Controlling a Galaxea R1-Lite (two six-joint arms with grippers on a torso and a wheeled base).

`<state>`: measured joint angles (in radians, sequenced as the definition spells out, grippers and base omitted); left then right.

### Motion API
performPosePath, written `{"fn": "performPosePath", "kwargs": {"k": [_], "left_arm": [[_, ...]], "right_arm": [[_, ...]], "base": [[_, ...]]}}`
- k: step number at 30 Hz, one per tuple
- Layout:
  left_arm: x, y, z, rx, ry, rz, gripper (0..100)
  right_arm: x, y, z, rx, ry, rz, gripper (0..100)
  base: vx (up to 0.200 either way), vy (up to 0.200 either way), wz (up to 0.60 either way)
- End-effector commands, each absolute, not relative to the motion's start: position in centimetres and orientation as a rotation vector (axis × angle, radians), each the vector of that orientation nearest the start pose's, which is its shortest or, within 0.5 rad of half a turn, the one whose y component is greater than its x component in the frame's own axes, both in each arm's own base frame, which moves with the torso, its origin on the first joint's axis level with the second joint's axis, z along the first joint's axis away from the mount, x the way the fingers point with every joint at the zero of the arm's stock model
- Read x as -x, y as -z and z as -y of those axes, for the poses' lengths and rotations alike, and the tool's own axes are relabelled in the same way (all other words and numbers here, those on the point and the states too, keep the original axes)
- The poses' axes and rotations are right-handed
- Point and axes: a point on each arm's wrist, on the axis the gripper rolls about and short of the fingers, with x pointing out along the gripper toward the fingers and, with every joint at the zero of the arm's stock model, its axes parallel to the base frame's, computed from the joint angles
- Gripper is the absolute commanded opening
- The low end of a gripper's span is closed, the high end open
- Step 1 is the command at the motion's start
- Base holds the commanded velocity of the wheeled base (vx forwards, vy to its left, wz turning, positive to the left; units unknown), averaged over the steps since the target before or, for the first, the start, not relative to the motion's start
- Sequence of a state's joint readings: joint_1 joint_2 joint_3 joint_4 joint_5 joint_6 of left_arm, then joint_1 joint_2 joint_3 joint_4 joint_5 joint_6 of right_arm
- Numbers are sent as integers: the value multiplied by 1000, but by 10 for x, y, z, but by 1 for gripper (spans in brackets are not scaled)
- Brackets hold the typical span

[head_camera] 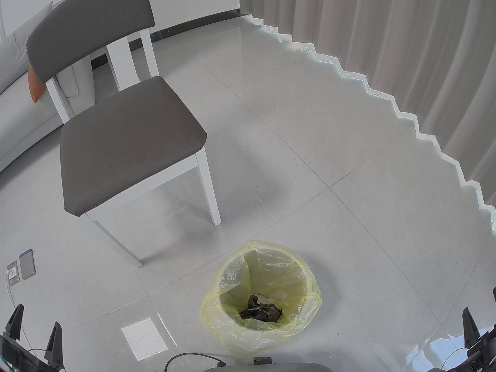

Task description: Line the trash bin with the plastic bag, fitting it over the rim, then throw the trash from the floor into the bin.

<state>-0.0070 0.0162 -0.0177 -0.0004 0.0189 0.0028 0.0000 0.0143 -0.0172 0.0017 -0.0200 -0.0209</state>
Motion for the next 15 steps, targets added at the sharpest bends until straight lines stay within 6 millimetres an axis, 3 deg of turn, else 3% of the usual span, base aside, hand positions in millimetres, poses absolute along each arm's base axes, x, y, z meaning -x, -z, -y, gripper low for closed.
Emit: {"fn": "performPosePath", "kwargs": {"k": [1,15], "left_arm": [[22,-76,0,-2,6,-9,100],[22,-76,0,8,-6,-5,100]], "right_arm": [[23,-75,0,23,6,-5,100],[23,-75,0,9,18,-6,100]], "base": [[0,0,0],[0,0,0]]}}
